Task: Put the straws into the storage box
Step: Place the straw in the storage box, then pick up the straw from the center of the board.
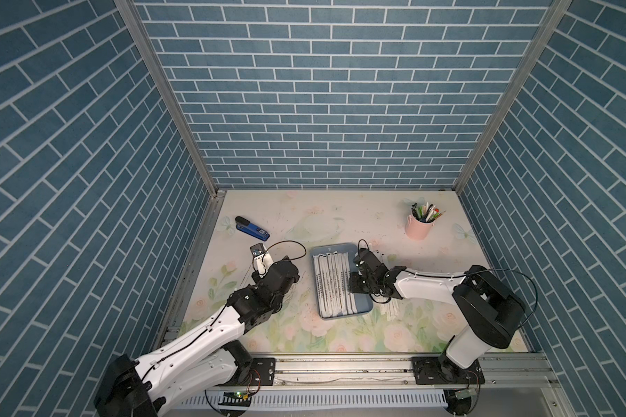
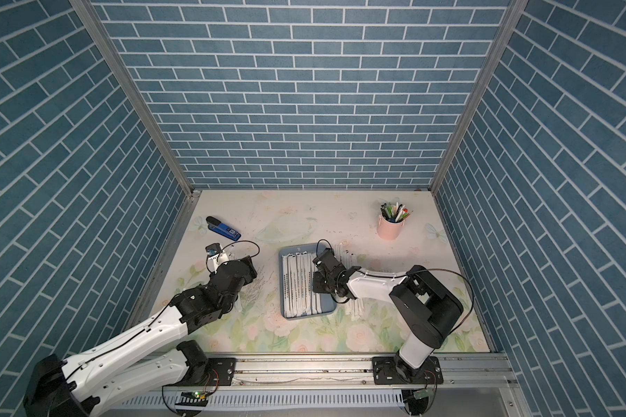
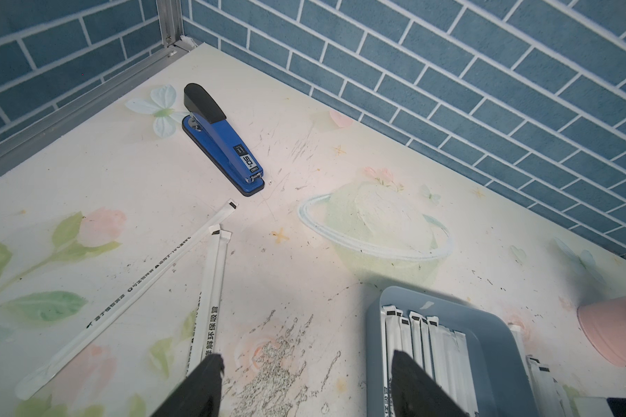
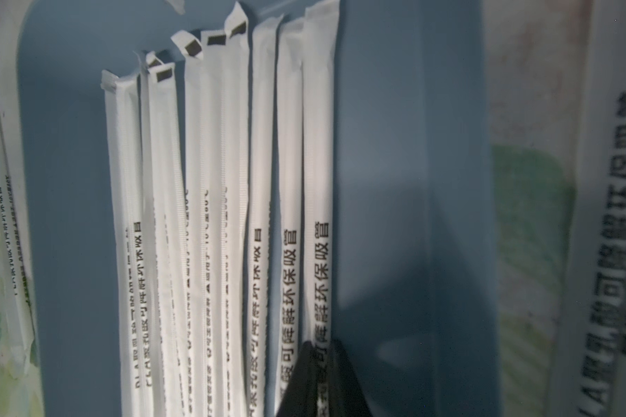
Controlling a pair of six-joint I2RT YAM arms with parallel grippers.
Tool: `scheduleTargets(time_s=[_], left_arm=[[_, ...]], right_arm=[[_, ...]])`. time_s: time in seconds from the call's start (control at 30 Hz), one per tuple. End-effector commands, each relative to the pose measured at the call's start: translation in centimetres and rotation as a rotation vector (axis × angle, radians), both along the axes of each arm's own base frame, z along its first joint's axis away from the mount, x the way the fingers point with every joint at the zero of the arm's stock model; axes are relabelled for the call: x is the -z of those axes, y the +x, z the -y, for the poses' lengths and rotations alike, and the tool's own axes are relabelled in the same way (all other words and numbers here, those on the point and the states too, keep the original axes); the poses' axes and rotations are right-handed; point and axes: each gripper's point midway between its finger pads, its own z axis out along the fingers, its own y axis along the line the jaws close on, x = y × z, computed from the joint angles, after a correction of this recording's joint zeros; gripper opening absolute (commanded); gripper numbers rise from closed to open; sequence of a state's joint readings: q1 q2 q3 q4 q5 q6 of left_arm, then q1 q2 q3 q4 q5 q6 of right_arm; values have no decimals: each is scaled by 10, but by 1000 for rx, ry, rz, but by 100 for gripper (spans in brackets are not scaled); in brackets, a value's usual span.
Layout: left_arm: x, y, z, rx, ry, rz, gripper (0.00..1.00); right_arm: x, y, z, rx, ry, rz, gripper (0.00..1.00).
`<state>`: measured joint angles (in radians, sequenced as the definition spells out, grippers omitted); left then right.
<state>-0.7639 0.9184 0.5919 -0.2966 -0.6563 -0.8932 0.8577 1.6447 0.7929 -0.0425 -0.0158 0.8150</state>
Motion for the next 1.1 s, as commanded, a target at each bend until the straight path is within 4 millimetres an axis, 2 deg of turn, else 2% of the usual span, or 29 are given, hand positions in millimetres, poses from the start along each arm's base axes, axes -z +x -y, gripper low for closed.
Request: scheduleTargets(time_s=[0.0, 0.33, 0.4, 0.47, 0.57, 0.7, 0.9, 1.07], left_arm=[[6, -2, -6, -9, 25, -17, 76], [15, -5, -12, -23, 38, -47, 73], [27, -6, -20, -40, 39, -96, 69], [44, -8, -29, -44, 33, -164, 58], [70, -10, -52, -73, 29, -293, 49], [93, -5, -68, -46, -5, -425, 39], [113, 11, -62, 4, 22, -522, 38], [124, 17, -57, 20, 24, -549, 32]], right_arm=[[-7, 1, 2, 10, -23, 1, 16], [-26, 5, 1, -21, -43, 33, 25], [-36, 8, 1, -28, -52, 57, 27], [-50, 13, 0, -35, -59, 89, 29], [-66, 20, -1, -44, -68, 128, 30], [-75, 23, -4, -44, -53, 145, 30], [-73, 23, -7, -51, -44, 147, 30], [-74, 22, -3, -46, -48, 156, 30]])
